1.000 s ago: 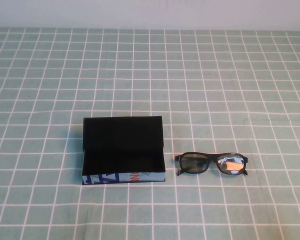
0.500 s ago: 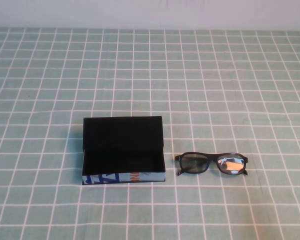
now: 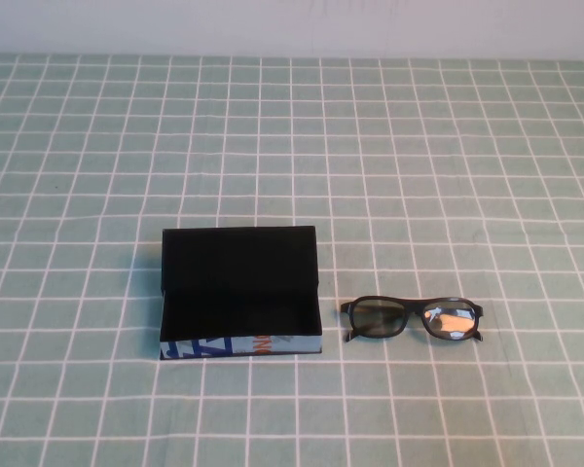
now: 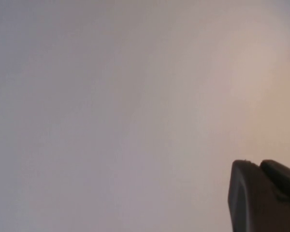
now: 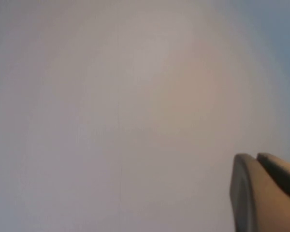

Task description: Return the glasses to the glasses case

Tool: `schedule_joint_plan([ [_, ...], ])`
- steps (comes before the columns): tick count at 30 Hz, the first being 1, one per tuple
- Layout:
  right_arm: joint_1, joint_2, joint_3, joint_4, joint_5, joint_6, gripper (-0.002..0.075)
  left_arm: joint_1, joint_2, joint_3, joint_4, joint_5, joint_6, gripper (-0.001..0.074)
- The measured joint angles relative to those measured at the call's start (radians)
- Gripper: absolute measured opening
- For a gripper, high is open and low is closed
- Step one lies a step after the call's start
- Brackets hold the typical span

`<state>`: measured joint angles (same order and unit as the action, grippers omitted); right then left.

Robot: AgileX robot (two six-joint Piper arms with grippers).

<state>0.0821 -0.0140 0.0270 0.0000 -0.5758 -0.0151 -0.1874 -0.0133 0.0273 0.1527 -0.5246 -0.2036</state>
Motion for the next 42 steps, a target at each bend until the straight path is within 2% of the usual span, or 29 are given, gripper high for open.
schedule_joint_plan([
  [4,0.0,0.0,-0.009,0.0,-0.179,0.015,-0.0013,0.0,0.0,-0.003,-0.002,-0.217,-0.043,-0.0001],
  [8,0.0,0.0,-0.129,0.008,-0.18,0.076,-0.0013,0.0,-0.002,-0.115,0.001,-0.232,-0.065,-0.0001],
  [13,0.0,0.0,-0.378,0.017,0.063,0.167,-0.0013,0.0,-0.002,-0.361,0.01,-0.028,-0.07,-0.0001],
  [18,0.0,0.093,-0.632,0.017,0.444,0.193,-0.0013,0.0,0.076,-0.594,0.02,0.244,-0.071,-0.0001],
  [23,0.0,0.296,-0.81,0.017,0.841,0.196,-0.0013,0.0,0.208,-0.69,0.031,0.5,-0.077,-0.0001],
  [27,0.0,0.449,-0.857,0.017,1.081,0.193,-0.0013,0.0,0.313,-0.691,0.032,0.721,-0.078,-0.0001],
  [32,0.0,0.581,-0.857,0.083,1.187,0.163,-0.0013,0.0,0.387,-0.691,0.039,0.958,-0.078,-0.0001],
  [36,0.0,0.679,-0.846,0.166,1.228,0.126,-0.0013,0.0,0.424,-0.691,0.017,1.053,-0.078,-0.0001],
  [42,0.0,0.91,-0.907,0.27,1.338,-0.17,-0.0013,0.0,0.45,-0.691,-0.03,1.114,-0.078,-0.0001],
])
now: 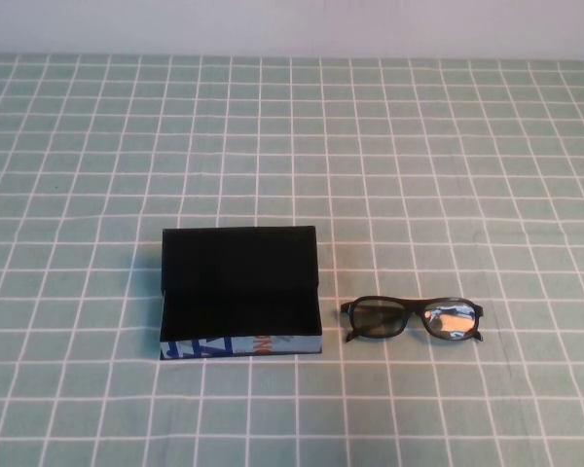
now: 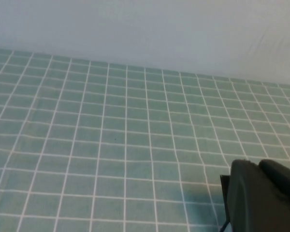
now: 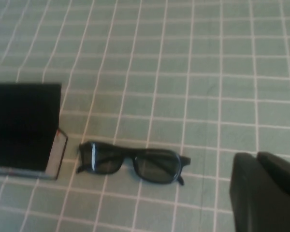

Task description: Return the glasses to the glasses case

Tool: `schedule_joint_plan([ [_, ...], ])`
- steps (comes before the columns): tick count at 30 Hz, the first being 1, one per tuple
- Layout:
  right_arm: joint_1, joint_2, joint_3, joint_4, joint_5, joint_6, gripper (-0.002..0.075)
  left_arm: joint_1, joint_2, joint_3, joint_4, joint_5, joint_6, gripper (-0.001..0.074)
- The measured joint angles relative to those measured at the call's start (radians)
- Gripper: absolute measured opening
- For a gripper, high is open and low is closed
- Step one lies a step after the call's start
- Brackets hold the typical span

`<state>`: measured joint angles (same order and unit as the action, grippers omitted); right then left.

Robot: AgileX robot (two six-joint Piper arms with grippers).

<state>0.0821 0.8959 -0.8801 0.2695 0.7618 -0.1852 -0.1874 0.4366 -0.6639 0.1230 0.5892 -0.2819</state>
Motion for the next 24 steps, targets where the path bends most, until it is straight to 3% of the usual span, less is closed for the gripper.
schedule_joint_plan([
  [5,0.0,0.238,-0.193,0.113,0.197,-0.292,-0.0013,0.0,0.031,0.0,-0.004,0.043,0.03,-0.0001],
  [9,0.0,0.431,-0.35,0.245,0.352,-0.555,-0.0013,0.0,0.07,0.0,-0.022,0.062,0.137,-0.0001],
  [14,0.022,0.607,-0.469,0.319,0.448,-0.739,-0.0013,-0.038,0.133,0.0,-0.14,0.061,0.32,-0.0001],
  [18,0.112,0.7,-0.524,0.214,0.452,-0.799,-0.0013,-0.125,0.184,0.0,-0.236,0.046,0.413,-0.0001],
  [24,0.269,0.797,-0.589,-0.021,0.458,-0.815,-0.0013,-0.151,0.245,0.0,-0.28,0.04,0.443,-0.0001],
])
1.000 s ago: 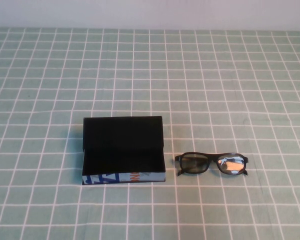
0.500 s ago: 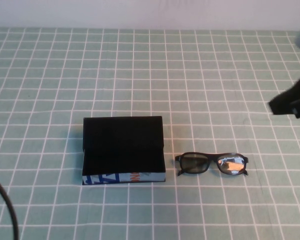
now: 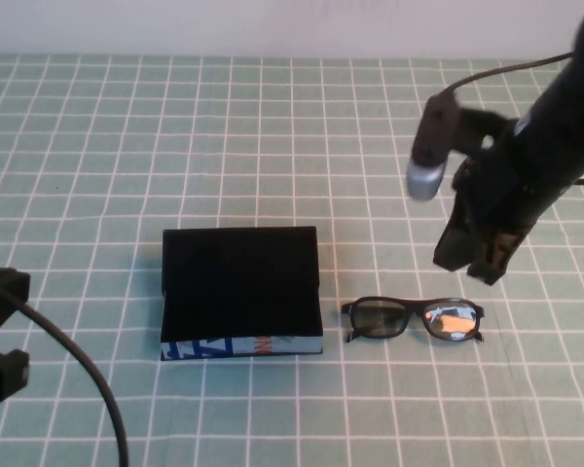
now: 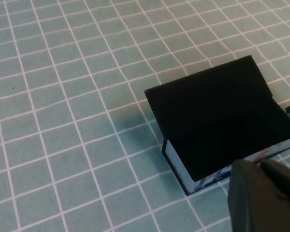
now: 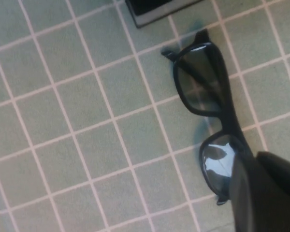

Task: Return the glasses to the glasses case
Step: Pick up the glasses from the table

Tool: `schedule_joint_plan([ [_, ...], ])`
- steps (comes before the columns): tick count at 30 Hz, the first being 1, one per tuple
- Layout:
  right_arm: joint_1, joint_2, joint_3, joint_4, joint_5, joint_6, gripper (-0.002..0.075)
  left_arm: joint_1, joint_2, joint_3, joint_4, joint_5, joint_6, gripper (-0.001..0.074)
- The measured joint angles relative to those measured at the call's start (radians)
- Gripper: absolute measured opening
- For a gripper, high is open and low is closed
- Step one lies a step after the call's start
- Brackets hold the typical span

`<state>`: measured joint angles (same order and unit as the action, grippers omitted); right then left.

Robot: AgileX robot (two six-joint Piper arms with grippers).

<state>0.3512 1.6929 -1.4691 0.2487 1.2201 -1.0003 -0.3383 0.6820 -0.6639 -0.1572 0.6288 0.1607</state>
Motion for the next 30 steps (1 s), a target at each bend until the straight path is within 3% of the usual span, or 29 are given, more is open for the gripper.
schedule_joint_plan([
  [5,0.032,0.06,-0.002,-0.05,-0.006,-0.001,0.0029,0.0,0.009,0.0,-0.007,0.0,0.002,-0.0001],
  [11,0.033,0.13,-0.002,-0.062,-0.088,-0.004,0.0273,0.0,0.009,0.0,-0.011,0.002,0.008,-0.0001],
  [14,0.033,0.164,-0.002,-0.062,-0.147,-0.004,0.033,0.0,0.009,0.0,-0.011,0.004,0.008,-0.0001],
  [30,0.033,0.308,-0.009,-0.053,-0.187,-0.004,0.034,0.0,0.009,0.0,-0.002,0.017,0.009,-0.0001],
])
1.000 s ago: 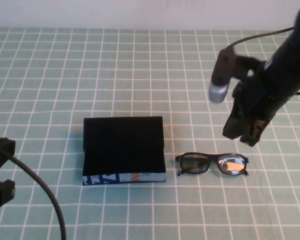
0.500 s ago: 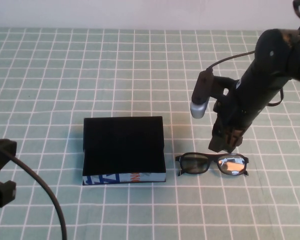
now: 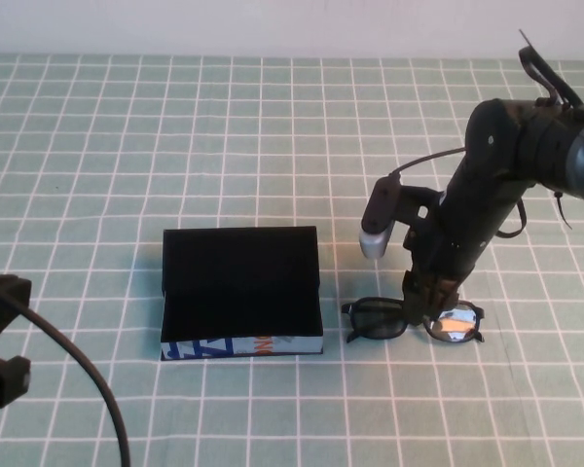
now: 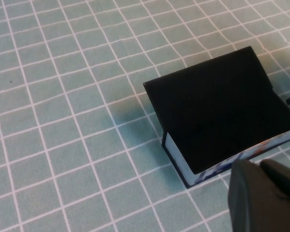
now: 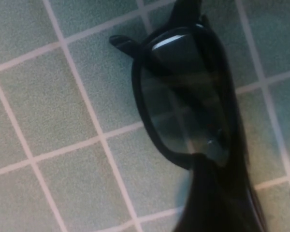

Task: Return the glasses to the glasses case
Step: Pick up the glasses from the table, then place the glasses in the glasses case

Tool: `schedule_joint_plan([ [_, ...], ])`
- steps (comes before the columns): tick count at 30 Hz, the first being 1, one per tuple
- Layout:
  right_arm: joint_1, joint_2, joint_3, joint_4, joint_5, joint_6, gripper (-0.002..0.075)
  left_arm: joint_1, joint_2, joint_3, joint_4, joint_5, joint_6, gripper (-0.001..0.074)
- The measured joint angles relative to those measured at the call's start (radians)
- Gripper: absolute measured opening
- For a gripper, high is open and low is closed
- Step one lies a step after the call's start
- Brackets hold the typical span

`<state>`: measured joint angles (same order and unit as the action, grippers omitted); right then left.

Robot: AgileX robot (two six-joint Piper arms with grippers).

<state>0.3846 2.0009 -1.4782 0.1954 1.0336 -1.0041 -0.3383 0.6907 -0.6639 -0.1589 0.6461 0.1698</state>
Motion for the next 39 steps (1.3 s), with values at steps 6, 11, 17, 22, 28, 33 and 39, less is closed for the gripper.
schedule_joint_plan([
  [6,0.0,0.008,-0.006,0.022,0.014,0.0,0.0133,0.0,0.0,0.0,0.014,0.0,0.0,-0.0001],
  [11,0.0,0.01,-0.061,0.027,0.071,0.0,0.0013,0.0,0.0,0.0,0.017,0.0,0.0,-0.0001],
  [17,0.0,0.016,-0.232,0.035,0.165,0.0,0.0008,0.0,0.0,0.0,0.017,0.004,0.0,-0.0001],
  [22,0.008,0.016,-0.394,0.107,0.182,0.004,0.0008,0.0,0.0,0.0,0.025,0.01,0.0,-0.0001],
  [28,0.119,0.016,-0.496,0.145,0.187,0.01,0.0008,0.0,0.0,0.0,0.051,0.011,-0.002,-0.0001],
  [33,0.231,0.043,-0.505,0.149,0.196,-0.002,0.0007,0.0,0.0,0.0,0.054,0.011,-0.003,-0.0001],
  [39,0.294,0.131,-0.506,0.138,0.196,-0.004,0.0007,0.0,0.0,0.0,0.055,0.011,-0.003,-0.0001],
])
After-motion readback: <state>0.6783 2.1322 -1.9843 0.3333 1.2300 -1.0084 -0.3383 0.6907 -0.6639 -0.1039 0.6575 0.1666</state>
